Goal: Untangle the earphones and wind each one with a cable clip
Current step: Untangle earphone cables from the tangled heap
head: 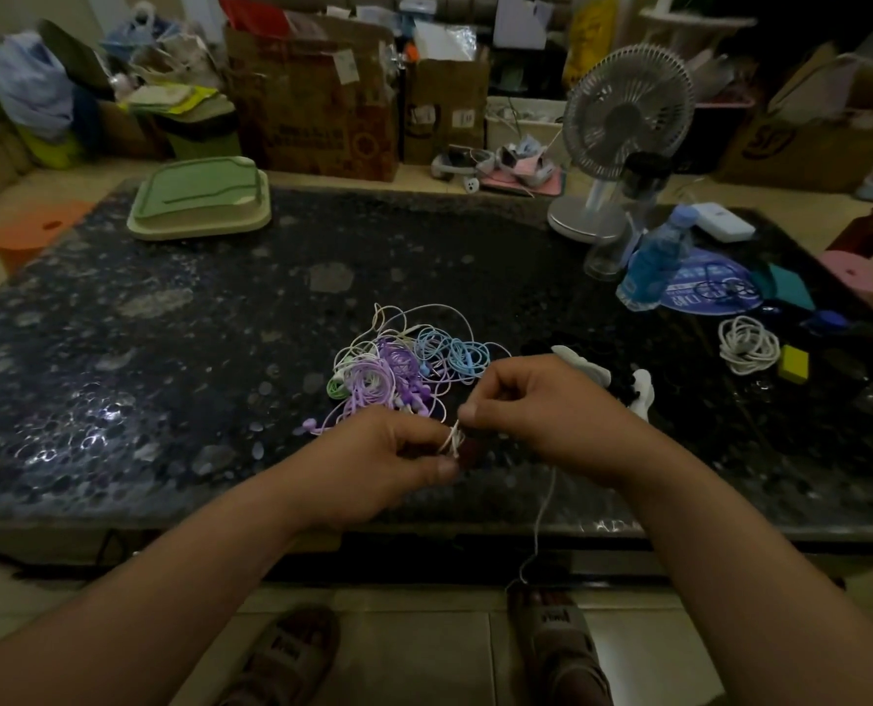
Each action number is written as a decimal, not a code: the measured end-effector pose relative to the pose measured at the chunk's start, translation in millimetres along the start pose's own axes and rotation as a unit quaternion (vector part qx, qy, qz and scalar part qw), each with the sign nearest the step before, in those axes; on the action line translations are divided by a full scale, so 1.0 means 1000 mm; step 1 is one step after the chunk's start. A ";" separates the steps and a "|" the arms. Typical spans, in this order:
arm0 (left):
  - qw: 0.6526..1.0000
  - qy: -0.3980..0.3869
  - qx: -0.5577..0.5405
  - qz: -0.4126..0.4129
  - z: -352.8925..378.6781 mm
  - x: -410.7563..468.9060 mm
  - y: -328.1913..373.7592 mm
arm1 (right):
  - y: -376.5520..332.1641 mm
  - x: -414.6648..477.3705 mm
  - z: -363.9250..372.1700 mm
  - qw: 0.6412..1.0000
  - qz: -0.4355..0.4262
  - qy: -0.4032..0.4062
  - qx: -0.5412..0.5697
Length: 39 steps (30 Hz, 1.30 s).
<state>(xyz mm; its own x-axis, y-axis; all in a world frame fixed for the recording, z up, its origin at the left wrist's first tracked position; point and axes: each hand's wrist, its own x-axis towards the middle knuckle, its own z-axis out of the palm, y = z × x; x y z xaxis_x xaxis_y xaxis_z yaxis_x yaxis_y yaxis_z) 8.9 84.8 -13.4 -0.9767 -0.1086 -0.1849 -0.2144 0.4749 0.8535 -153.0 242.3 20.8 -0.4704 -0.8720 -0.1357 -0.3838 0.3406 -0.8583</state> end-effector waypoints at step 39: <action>0.967 -0.128 -0.221 0.001 -0.012 -0.009 0.015 | 0.004 -0.003 0.007 0.972 0.036 -0.071 0.223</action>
<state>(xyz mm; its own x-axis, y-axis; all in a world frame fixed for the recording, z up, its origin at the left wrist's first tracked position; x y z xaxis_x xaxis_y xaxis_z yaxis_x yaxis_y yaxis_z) 14.0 82.5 6.8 -0.9584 0.1384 -0.2496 -0.2450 0.0501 0.9682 -147.8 244.0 13.9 -0.3565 -0.9023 -0.2425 0.0429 0.2435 -0.9690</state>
